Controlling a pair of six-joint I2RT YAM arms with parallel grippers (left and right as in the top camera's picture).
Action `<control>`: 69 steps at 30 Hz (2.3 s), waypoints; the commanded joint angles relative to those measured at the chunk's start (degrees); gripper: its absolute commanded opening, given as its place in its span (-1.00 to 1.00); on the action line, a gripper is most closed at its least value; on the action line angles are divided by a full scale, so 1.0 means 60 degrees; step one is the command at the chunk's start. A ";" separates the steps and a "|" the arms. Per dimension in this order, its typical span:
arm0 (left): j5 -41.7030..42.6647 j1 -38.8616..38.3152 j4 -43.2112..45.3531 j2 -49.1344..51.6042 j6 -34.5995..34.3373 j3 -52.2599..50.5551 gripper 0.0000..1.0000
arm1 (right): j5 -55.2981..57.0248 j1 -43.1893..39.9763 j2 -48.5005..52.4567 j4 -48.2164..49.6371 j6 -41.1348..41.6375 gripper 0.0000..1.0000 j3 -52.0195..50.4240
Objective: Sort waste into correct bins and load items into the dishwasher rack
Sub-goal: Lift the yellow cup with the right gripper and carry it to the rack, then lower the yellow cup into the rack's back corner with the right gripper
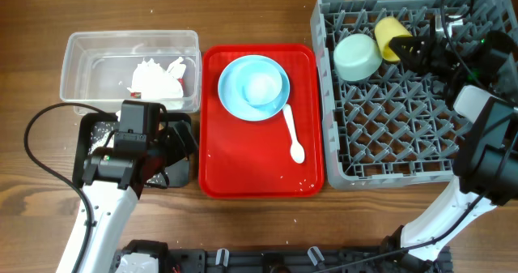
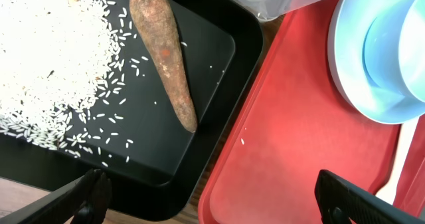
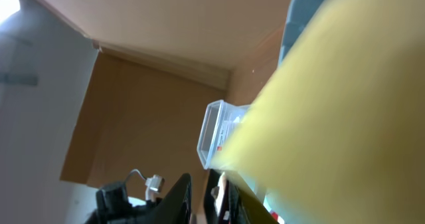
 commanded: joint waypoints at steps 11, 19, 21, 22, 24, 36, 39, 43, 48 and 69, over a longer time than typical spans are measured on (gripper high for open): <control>0.0011 0.0062 0.0025 0.0018 0.0044 0.0000 1.00 | -0.0226 -0.0175 0.0182 -0.0725 -0.0237 -0.54 0.0080; 0.0011 0.0062 0.0025 0.0018 0.0044 0.0000 1.00 | -0.0007 -0.0175 0.0182 -0.0790 -0.0313 -0.56 0.0080; 0.0011 0.0062 0.0025 0.0018 0.0044 0.0000 1.00 | 0.0189 -0.0189 0.0182 -0.1173 -0.0368 -0.56 0.0080; 0.0011 0.0062 0.0025 0.0018 0.0044 0.0000 1.00 | 0.0248 -0.0211 0.0182 -0.1300 -0.0444 -0.56 0.0080; 0.0011 0.0062 0.0025 0.0018 0.0044 0.0000 1.00 | 0.0393 -0.0270 0.0182 -0.1756 -0.0710 -0.56 0.0080; 0.0015 0.0062 0.0029 0.0018 0.0040 0.0000 1.00 | 0.5894 -0.0962 -0.2441 -0.8980 -0.7497 -0.57 0.0109; 0.0011 0.0062 0.0033 0.0018 0.0040 0.0000 1.00 | 0.8043 -0.0747 -0.4313 -0.9777 -0.8706 -0.56 0.0109; 0.0011 0.0062 0.0051 0.0018 0.0040 0.0000 1.00 | 1.1071 0.0736 -0.6444 -1.0054 -0.9970 -0.49 0.0109; 0.0015 0.0062 0.0062 0.0018 0.0040 0.0000 1.00 | 1.2488 0.2907 -0.6335 -1.0007 -1.1282 -0.51 0.0109; 0.0015 0.0062 0.0058 0.0015 0.0040 0.0000 1.00 | 1.5307 0.2790 -0.4014 -0.9872 -0.9748 -0.73 0.0113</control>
